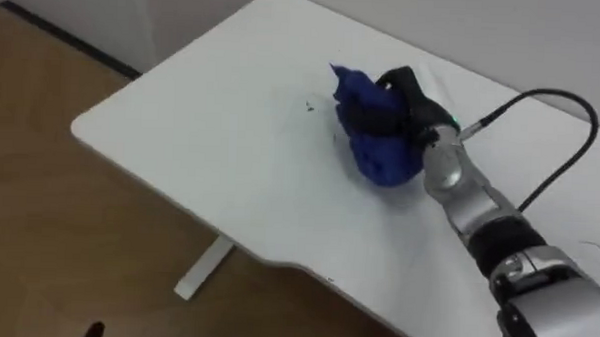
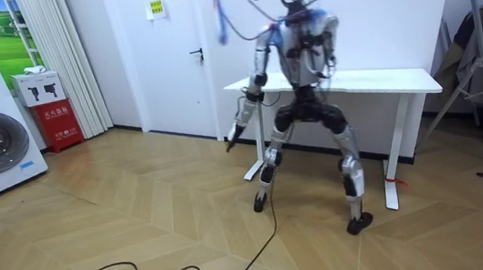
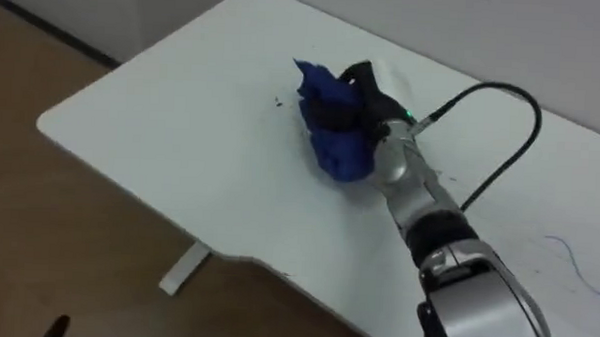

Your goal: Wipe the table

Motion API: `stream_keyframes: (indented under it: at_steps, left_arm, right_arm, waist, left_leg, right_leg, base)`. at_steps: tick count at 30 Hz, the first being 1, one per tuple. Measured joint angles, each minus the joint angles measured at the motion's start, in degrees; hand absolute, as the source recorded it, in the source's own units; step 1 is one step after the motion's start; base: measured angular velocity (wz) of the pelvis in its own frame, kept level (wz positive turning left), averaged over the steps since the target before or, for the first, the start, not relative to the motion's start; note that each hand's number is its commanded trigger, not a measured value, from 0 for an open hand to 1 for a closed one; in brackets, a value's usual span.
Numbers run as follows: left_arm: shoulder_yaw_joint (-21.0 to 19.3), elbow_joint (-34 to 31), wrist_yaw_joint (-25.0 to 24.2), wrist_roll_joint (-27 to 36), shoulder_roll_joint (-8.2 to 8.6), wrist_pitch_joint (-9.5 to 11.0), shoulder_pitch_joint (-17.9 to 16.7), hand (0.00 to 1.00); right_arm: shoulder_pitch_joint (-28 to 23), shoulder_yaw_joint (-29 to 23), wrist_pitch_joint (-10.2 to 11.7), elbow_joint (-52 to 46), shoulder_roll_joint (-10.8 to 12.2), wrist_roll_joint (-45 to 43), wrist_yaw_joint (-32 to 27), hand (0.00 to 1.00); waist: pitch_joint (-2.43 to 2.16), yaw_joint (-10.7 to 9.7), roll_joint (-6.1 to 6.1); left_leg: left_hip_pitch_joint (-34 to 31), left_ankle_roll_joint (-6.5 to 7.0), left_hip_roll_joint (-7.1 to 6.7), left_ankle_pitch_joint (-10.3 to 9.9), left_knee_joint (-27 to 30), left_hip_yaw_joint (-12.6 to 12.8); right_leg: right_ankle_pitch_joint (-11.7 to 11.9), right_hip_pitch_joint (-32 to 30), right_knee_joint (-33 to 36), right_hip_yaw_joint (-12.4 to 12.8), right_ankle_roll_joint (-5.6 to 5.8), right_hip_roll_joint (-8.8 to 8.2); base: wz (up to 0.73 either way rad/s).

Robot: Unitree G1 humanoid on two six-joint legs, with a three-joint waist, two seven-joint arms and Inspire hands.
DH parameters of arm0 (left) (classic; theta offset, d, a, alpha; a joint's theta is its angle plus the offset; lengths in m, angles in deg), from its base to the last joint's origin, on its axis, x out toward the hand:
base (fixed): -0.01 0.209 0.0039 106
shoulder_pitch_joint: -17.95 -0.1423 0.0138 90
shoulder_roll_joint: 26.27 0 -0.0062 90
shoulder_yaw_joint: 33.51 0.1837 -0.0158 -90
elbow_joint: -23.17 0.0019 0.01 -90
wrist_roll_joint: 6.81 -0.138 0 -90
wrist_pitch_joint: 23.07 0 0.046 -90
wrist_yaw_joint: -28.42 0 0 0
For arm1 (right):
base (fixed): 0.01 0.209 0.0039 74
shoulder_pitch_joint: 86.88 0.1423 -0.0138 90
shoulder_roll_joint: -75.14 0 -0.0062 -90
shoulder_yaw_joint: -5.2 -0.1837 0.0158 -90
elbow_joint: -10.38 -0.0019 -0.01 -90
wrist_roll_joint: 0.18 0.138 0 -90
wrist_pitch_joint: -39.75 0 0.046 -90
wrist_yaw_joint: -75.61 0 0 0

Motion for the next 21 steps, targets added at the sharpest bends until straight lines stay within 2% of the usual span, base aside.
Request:
stream_keyframes:
  at_steps: [1,2,3,4,5,6,7,8,9,10,11,12,13,14,15,16,17,19,21]
  left_arm:
    - [-0.3,0.2,-0.5,0.4,0.26,-0.1,-2.0,0.0]
    - [-0.3,0.7,-1.5,2.4,0.81,0.0,-3.1,0.0]
    - [-0.3,0.8,-1.8,2.7,1.07,0.0,-3.5,0.0]
    - [-0.6,0.8,-2.1,2.7,1.57,0.3,-4.0,0.0]
    - [-1.1,0.7,-2.1,2.3,2.01,0.3,-4.5,0.0]
    - [-1.5,0.7,-2.2,1.8,2.16,0.3,-4.8,0.0]
    - [-2.5,0.5,-2.3,1.0,2.55,0.2,-5.0,0.0]
    - [-2.7,0.2,-2.4,0.9,3.08,0.2,-5.2,0.0]
    - [-2.5,-0.1,-2.4,1.1,3.28,0.3,-5.3,0.0]
    - [-2.1,-0.1,-2.3,1.1,3.49,0.2,-4.9,0.0]
    - [-1.9,-0.1,-2.1,1.2,3.94,0.2,-4.1,0.0]
    - [-1.6,-0.6,-1.9,2.2,4.38,0.1,-3.7,0.0]
    - [-1.6,-0.7,-1.8,2.3,4.79,0.1,-3.7,0.0]
    - [-1.6,-0.7,-1.3,2.3,5.89,-0.4,-3.6,0.0]
    - [-1.6,-0.7,-1.2,2.3,6.46,-0.6,-3.5,0.0]
    - [-1.6,-1.4,-0.8,2.4,7.29,-0.9,-3.1,0.0]
    - [-1.5,-2.4,0.0,3.1,7.73,-1.0,-3.2,0.0]
    - [-1.7,-3.9,1.2,4.4,7.95,-1.7,-4.3,0.0]
    - [-2.1,-4.5,2.7,4.4,7.91,-3.1,-6.6,0.0]
  right_arm:
    - [-3.7,-2.4,1.5,-1.7,-2.0,1.1,0.0,1.0]
    - [-5.8,-3.7,1.7,-1.3,-5.5,1.9,0.4,1.0]
    - [-7.0,-4.9,1.4,-1.1,-7.3,1.8,0.4,1.0]
    - [-9.8,-8.0,0.4,-1.3,-10.4,1.7,0.3,1.0]
    - [-12.9,-11.9,-1.0,-2.1,-12.5,1.6,-0.4,1.0]
    - [-14.3,-13.7,-1.6,-2.5,-12.6,1.5,-0.6,1.0]
    - [-16.9,-16.4,-2.6,-3.6,-12.9,1.2,-1.4,1.0]
    - [-17.7,-17.4,-4.0,-5.3,-13.0,0.1,-1.4,1.0]
    - [-17.7,-17.4,-4.5,-6.2,-13.1,-0.1,-1.3,1.0]
    - [-17.8,-17.1,-5.8,-9.4,-12.3,-0.5,-0.2,1.0]
    - [-17.8,-15.6,-7.0,-13.3,-11.7,-1.9,0.5,1.0]
    - [-17.6,-12.5,-7.8,-18.4,-11.0,-2.9,1.4,1.0]
    - [-16.9,-10.6,-7.8,-20.6,-10.3,-3.5,1.8,1.0]
    - [-14.5,-7.2,-6.5,-22.4,-9.0,-4.8,2.3,1.0]
    - [-13.3,-6.2,-5.6,-22.4,-8.4,-5.1,2.4,1.0]
    - [-12.1,-5.3,-4.0,-22.4,-7.5,-5.4,2.5,1.0]
    - [-11.9,-5.4,-3.5,-22.6,-6.8,-5.4,2.4,1.0]
    - [-12.7,-5.9,-3.4,-22.5,-6.8,-6.4,2.4,1.0]
    - [-16.5,-7.1,-3.0,-20.9,-6.8,-7.1,1.1,1.0]
  waist:
    - [0.24,-1.9,0.33]
    - [0.31,-4.4,0.31]
    - [0.32,-5.7,0.3]
    - [0.66,-8.1,0.56]
    - [0.6,-10.6,0.42]
    - [0.69,-11.7,0.36]
    - [0.73,-14.0,-0.02]
    - [0.66,-14.9,-0.05]
    - [0.6,-15.3,0.04]
    - [0.61,-15.7,0.49]
    - [0.57,-15.4,0.86]
    - [0.53,-13.7,1.19]
    - [0.5,-12.8,1.57]
    - [0.48,-12.0,3.17]
    - [0.27,-12.0,3.84]
    - [-0.38,-11.8,3.73]
    - [-0.49,-11.7,3.56]
    - [-0.58,-11.4,3.13]
    - [-0.74,-12.2,2.67]
  left_leg:
    - [0.5,3.7,1.53,2.5,-0.6,0.3]
    - [1.5,4.05,1.91,5.4,-2.7,2.1]
    - [1.8,3.73,1.94,6.8,-3.8,2.9]
    - [2.0,3.27,2.01,8.8,-5.2,4.7]
    - [1.9,2.68,1.68,9.3,-5.5,6.7]
    - [1.8,2.56,1.26,9.2,-5.2,8.2]
    - [1.4,1.77,-0.27,8.0,-3.9,10.3]
    - [1.3,2.1,-2.73,4.1,-0.9,11.8]
    - [0.8,2.92,-4.21,1.8,0.8,12.3]
    - [0.1,4.46,-7.79,-2.4,3.8,12.4]
    - [-0.4,6.48,-11.92,-4.9,4.2,12.5]
    - [0.5,8.06,-14.69,-5.7,3.1,11.9]
    - [1.5,8.41,-15.5,-5.7,2.4,11.6]
    - [3.4,8.42,-15.7,-5.7,0.9,10.6]
    - [4.3,8.4,-15.9,-5.4,0.1,10.4]
    - [5.4,8.67,-16.85,-4.1,-2.8,10.5]
    - [6.5,8.93,-17.99,-2.5,-6.2,10.6]
    - [6.9,9.08,-19.12,-1.5,-8.7,10.5]
    - [7.6,9.06,-19.55,-1.3,-10.0,9.7]
  right_leg:
    - [-2.7,0.0,2.6,-0.7,-1.27,1.32]
    - [-4.2,0.0,3.7,-1.0,-2.5,2.09]
    - [-4.8,0.3,3.6,-1.4,-2.69,2.52]
    - [-5.8,0.8,3.0,-2.0,-3.92,3.56]
    - [-6.4,1.2,1.8,-2.3,-4.93,4.92]
    - [-6.3,1.6,1.1,-2.9,-5.11,5.2]
    - [-5.7,2.2,-1.1,-3.6,-6.15,5.96]
    - [-4.7,2.3,-3.0,-3.4,-7.89,6.78]
    - [-4.1,2.4,-3.9,-2.8,-8.77,7.35]
    - [-3.1,2.4,-5.7,-1.6,-9.67,8.18]
    - [-2.4,2.0,-6.3,0.1,-9.3,9.0]
    - [-2.0,1.4,-6.6,2.6,-9.63,10.15]
    - [-1.7,1.3,-6.9,4.1,-10.11,10.66]
    - [-0.9,1.6,-8.8,6.3,-11.62,12.26]
    - [-0.5,1.6,-9.7,6.7,-12.36,12.65]
    - [-0.1,1.5,-11.0,7.9,-13.42,12.84]
    - [-0.1,1.4,-12.0,9.2,-14.27,12.84]
    - [0.2,0.7,-12.5,10.8,-13.74,12.77]
    - [1.2,1.1,-12.4,10.5,-11.42,12.64]
  base:
    - [0.08]
    - [0.11]
    - [0.25]
    - [0.33]
    - [0.31]
    - [0.21]
    - [-0.15]
    - [-0.37]
    - [-0.7]
    - [-0.7]
    - [-0.98]
    - [-1.0]
    - [-1.17]
    - [-0.83]
    - [-0.62]
    - [-0.13]
    - [0.0]
    - [0.11]
    - [0.19]
